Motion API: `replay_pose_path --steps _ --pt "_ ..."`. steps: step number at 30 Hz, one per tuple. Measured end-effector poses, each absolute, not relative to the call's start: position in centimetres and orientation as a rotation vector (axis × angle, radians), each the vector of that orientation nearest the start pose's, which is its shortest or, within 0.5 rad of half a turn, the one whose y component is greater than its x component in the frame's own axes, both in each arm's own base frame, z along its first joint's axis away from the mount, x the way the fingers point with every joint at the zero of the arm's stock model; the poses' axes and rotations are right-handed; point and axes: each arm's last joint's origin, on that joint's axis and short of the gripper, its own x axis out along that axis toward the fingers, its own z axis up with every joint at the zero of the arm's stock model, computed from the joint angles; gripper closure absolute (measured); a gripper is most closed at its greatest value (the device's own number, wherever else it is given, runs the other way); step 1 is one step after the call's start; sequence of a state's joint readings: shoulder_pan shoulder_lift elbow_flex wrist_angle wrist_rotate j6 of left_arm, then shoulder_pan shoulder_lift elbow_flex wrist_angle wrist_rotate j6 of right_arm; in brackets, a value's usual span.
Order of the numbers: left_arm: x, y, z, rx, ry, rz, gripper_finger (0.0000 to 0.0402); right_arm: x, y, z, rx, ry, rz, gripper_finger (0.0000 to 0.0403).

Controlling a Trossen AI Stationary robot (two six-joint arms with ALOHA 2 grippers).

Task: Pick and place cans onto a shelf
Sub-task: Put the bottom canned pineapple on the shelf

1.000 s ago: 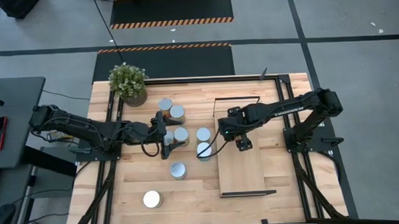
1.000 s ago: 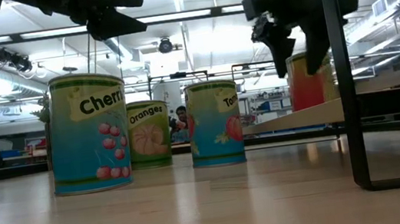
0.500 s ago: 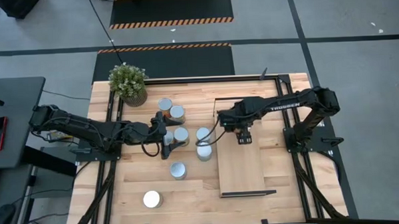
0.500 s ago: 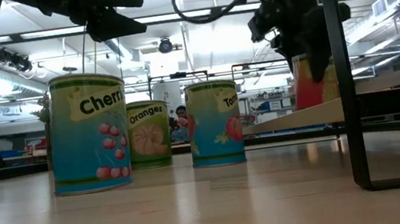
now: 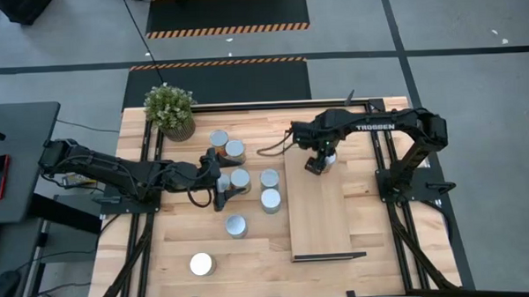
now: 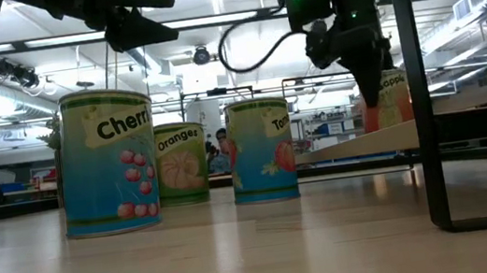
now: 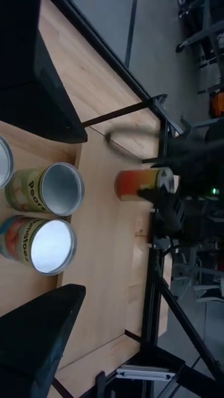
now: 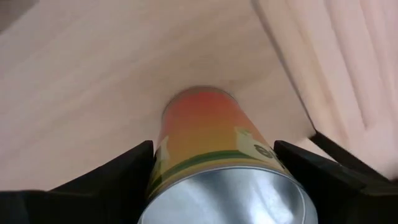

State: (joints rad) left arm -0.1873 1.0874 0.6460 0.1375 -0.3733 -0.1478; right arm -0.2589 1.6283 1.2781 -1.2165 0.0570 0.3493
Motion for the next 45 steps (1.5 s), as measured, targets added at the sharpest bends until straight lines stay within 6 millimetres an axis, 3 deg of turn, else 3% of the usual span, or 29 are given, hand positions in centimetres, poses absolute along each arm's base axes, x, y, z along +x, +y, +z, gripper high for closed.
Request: replay_pose_path --steps 5,15,29,45 --pt "23.3 -3.3 25.9 -0.110 0.273 0.213 0.0006 27.0 -8.6 24.3 0.524 1.522 -0.609 0.0063" --pt "23.4 -3.0 25.6 -0.097 0.267 0.331 0.0006 26.8 -9.0 24.3 0.591 1.505 -0.673 0.0033" --pt "23.6 -3.1 25.4 -0.090 0.274 0.333 0.0006 28.6 -8.1 27.5 0.410 1.390 -0.653 0.0036" --pt "23.4 -4.1 25.3 -0.097 0.277 0.293 0.0006 26.6 -9.8 24.9 0.522 1.499 -0.742 0.0037"
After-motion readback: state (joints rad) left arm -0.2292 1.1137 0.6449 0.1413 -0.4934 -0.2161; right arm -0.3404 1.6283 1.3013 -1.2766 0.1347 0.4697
